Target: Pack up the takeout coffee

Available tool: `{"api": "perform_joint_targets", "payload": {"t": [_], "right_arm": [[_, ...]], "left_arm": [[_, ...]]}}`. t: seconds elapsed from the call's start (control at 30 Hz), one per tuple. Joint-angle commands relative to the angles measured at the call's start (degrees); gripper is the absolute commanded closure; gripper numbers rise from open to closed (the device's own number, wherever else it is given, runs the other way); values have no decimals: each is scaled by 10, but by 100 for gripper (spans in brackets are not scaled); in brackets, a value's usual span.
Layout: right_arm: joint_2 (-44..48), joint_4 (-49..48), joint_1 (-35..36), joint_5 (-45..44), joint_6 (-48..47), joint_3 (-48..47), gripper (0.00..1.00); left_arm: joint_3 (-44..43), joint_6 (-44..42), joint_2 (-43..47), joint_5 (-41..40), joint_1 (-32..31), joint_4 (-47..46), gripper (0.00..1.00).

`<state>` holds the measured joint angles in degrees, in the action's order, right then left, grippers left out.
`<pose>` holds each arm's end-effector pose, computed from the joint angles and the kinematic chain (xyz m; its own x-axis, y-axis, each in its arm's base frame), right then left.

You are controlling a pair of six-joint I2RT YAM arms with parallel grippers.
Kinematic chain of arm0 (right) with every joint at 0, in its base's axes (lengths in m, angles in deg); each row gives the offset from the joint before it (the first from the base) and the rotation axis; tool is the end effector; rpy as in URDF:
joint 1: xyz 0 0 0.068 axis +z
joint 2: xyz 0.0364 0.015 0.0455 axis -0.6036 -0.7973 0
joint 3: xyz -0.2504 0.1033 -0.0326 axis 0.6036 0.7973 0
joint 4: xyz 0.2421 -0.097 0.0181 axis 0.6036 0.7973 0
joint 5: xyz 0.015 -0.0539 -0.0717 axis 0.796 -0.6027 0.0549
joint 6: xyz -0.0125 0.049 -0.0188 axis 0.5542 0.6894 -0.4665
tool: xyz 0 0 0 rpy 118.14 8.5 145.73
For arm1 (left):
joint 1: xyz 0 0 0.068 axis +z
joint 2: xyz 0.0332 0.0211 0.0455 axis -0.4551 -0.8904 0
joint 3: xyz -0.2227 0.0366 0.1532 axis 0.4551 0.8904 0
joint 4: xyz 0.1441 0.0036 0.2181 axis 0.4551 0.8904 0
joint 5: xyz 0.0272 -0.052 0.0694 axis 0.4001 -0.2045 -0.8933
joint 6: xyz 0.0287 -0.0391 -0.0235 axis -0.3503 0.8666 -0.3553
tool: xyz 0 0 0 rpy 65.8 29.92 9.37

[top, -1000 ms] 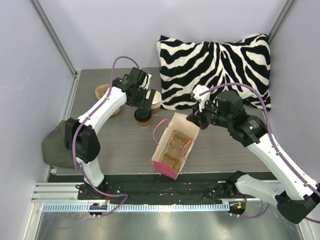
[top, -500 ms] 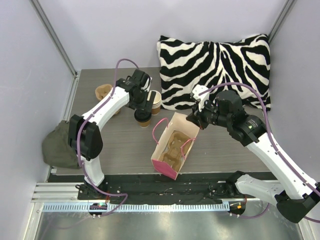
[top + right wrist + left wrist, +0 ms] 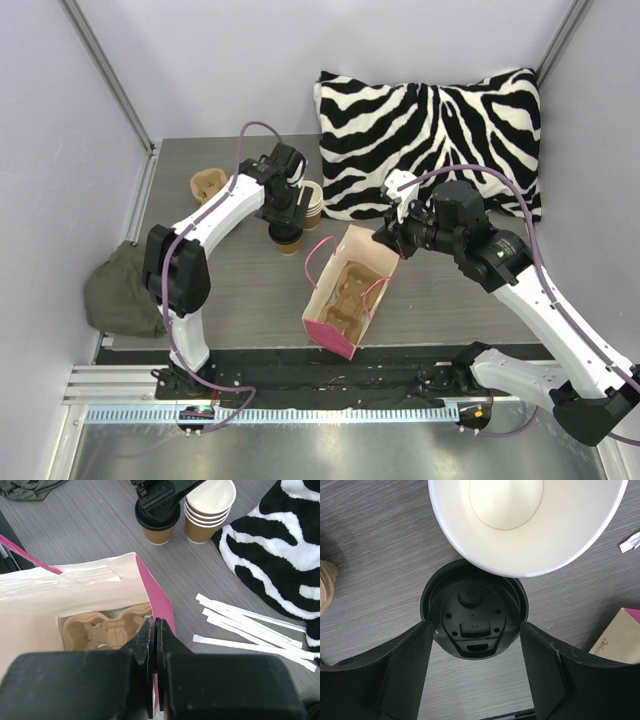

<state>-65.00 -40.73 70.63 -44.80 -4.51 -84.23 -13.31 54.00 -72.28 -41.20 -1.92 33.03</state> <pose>0.1672 0.1235 0.3882 -0.2335 -0.3645 -0.9015 -0.8051 0.5923 -0.0310 0.3495 -0.1912 0.2693 -0.8799 0.2237 -0.4193 0.2656 0.9631 -0.0435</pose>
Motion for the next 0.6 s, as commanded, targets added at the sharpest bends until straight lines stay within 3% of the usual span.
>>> {"api": "perform_joint_targets", "payload": {"t": [0.0,0.57], "right_arm": [[7,-25,-4,7,5,-3,99],[11,-26,-8,10,9,2,99]], "left_arm": [[-1,10,-14,3,-3,-4,26],[-6,1,-9,-41,-25,-4,21]]}}
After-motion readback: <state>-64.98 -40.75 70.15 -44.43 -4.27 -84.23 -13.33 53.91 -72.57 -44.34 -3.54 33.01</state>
